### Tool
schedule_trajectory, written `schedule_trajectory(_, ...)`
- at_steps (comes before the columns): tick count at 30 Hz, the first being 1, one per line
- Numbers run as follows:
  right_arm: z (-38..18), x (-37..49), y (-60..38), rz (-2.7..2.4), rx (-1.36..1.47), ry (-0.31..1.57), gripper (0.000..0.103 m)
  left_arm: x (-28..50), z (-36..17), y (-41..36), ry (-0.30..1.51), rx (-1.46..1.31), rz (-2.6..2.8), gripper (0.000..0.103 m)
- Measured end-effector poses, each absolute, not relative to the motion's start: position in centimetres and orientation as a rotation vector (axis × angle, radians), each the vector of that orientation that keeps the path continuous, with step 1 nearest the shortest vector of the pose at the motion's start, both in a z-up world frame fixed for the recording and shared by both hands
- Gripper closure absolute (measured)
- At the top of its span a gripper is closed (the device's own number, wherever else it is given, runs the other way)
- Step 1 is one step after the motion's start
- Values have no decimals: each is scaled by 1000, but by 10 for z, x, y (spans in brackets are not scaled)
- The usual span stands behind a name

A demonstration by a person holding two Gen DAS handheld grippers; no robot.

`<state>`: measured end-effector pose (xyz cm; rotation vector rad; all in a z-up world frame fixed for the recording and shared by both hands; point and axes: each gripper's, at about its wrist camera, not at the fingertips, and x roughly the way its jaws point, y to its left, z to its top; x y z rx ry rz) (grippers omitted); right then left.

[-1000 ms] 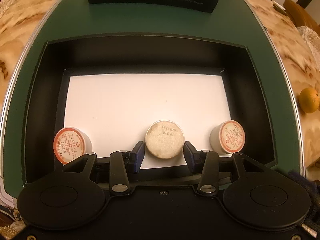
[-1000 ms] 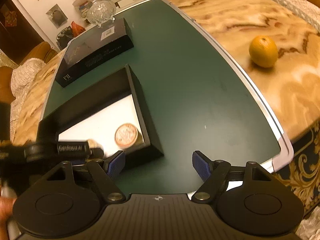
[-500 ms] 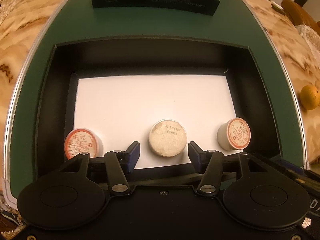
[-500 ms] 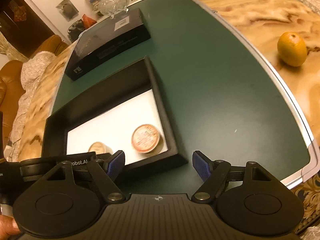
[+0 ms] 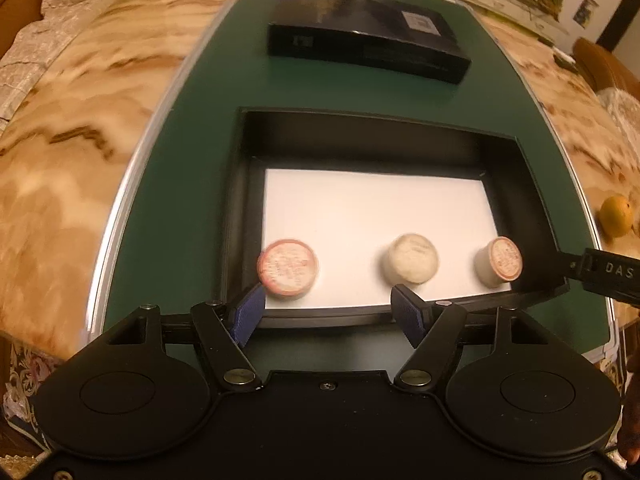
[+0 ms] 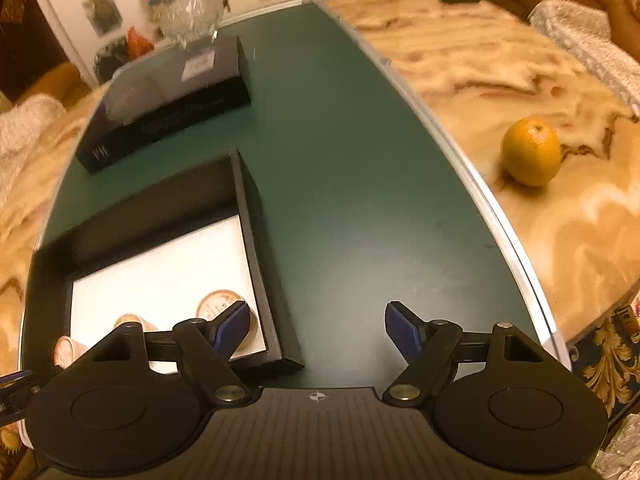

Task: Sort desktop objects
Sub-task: 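Withdraw the left gripper from the tray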

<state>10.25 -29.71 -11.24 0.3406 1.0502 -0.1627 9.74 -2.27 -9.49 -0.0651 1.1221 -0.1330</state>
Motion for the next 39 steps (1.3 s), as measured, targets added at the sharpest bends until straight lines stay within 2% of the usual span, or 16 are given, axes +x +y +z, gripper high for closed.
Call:
schedule_trajectory(8,-125,95,-283,-44,463,1093,25,100,-98,-9,1121,-90,-152,32)
schedule_trajectory(19,-120,88,-264,-28,424,1128,26,119,-113,1,1125,-66,-138,32)
schedule_trajectory(26,-99,84,-264,-62,382,1064,25,113,-103,6,1117,-77,-157,31)
schedule_trajectory(27,-95,84,-261,-77,348,1057,22,111,-100,7,1114,-79,-154,31)
schedule_trajectory(30,-79,76,-244,-130,189,1034,16,103,-86,3,1112,-63,-122,21)
schedule_trajectory(32,-70,71,-233,-157,138,1016,10,95,-78,-4,1102,-20,-83,8)
schedule_trajectory(34,-63,65,-224,-178,134,1011,5,88,-73,-10,1098,12,-61,7)
schedule_trajectory(39,-64,59,-206,-195,150,1052,3,78,-72,-14,1120,41,-35,6)
